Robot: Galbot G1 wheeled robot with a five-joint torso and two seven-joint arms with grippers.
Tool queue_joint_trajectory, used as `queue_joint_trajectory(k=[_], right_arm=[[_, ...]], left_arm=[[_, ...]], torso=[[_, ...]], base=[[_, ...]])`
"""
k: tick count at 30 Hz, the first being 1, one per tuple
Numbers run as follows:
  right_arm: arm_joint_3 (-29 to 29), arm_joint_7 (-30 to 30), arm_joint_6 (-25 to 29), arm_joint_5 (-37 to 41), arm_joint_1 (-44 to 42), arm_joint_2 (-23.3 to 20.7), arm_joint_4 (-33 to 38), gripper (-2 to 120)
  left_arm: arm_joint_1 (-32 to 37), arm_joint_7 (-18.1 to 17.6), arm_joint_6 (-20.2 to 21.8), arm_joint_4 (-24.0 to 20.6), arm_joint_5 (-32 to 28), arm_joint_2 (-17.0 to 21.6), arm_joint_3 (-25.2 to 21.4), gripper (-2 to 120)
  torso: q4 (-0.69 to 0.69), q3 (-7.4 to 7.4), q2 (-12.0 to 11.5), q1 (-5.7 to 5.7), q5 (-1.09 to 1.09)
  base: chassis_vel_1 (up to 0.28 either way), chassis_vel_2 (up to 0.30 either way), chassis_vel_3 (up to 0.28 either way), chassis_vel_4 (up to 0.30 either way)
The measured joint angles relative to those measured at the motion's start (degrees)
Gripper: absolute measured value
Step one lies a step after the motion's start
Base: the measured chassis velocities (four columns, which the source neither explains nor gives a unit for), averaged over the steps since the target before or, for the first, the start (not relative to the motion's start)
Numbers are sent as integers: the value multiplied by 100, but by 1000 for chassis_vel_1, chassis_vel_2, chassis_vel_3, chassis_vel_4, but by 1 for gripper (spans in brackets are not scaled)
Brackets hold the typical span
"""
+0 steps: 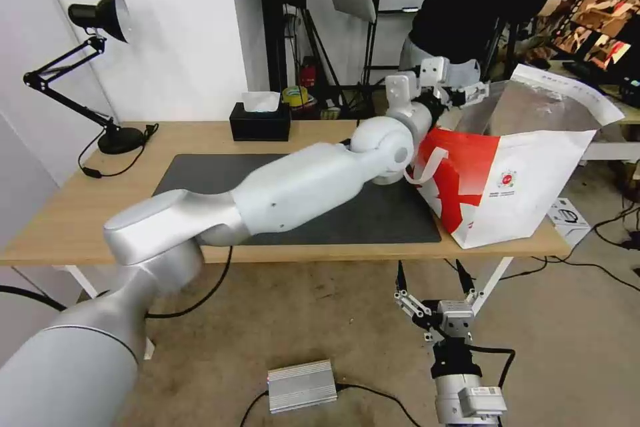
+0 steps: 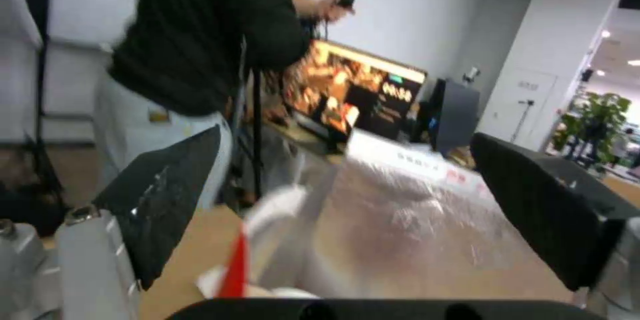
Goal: Pick up the trash from the table and place it into the takeout bag.
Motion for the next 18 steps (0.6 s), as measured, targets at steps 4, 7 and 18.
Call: queue_joint_trajectory(k=[4,7,18], right_arm=[[0,0,0,0,0,0,0,100],[0,0,0,0,0,0,0,100],[0,0,0,0,-1,-1,0,100]], left_arm=[[-13,-144,-235,-582,522,510,0,100],[24,-325,-361,-1173,923,1003,14,100],[970,-858,-422,-2852,1765,2777,-449,100]], torso=[[-1,0,0,0,0],[0,0,0,0,-1],[-1,0,0,0,-1]], base=[[0,0,0,0],[0,0,0,0],[0,0,0,0]])
